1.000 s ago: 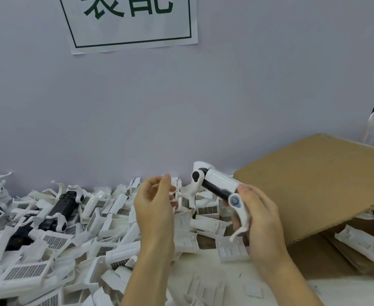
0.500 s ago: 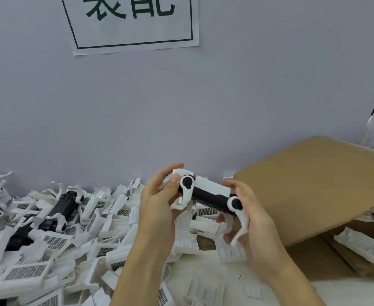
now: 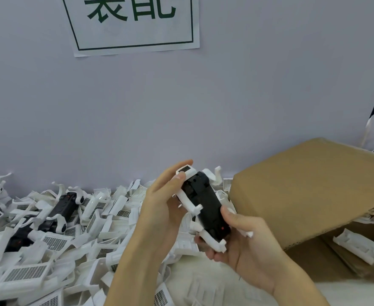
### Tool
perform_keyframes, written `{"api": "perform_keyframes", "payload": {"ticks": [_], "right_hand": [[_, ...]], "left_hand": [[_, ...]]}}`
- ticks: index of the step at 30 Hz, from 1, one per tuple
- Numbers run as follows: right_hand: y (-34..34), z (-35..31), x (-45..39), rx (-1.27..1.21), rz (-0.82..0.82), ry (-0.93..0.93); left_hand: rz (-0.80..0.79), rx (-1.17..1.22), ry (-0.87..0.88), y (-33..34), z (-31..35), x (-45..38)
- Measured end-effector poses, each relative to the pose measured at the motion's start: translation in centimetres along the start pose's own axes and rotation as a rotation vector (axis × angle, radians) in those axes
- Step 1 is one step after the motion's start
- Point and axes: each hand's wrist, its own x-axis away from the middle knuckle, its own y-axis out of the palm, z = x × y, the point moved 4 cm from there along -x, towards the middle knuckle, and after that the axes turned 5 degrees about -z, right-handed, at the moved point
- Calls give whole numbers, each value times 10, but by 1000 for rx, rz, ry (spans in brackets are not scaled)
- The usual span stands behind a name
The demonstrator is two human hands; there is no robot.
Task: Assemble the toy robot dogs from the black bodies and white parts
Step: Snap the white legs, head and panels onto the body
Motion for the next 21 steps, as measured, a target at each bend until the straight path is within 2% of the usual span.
{"api": "perform_keyframes", "payload": {"ticks": [4,8,10,13,16,21], "right_hand": [[1,4,-3,-35,-95,47],[-1,1,-5,2,-15,-50],[-6,-3,-6,146,130,-204],[-8,-15,-1,489,372,-475],[-3,-18,2,666,392,-618],[-2,-19,1,859,379,-678]], "left_hand": [[5,15,22,0,0,-1],[34,35,5,-1,-2,-2],[119,46,-26,-4,-6,-2],[247,61,-100,-11,-11,-2],[305,-39,-178,-16,-18,-3],[321,-228,-117,-20,-16,-3]]}}
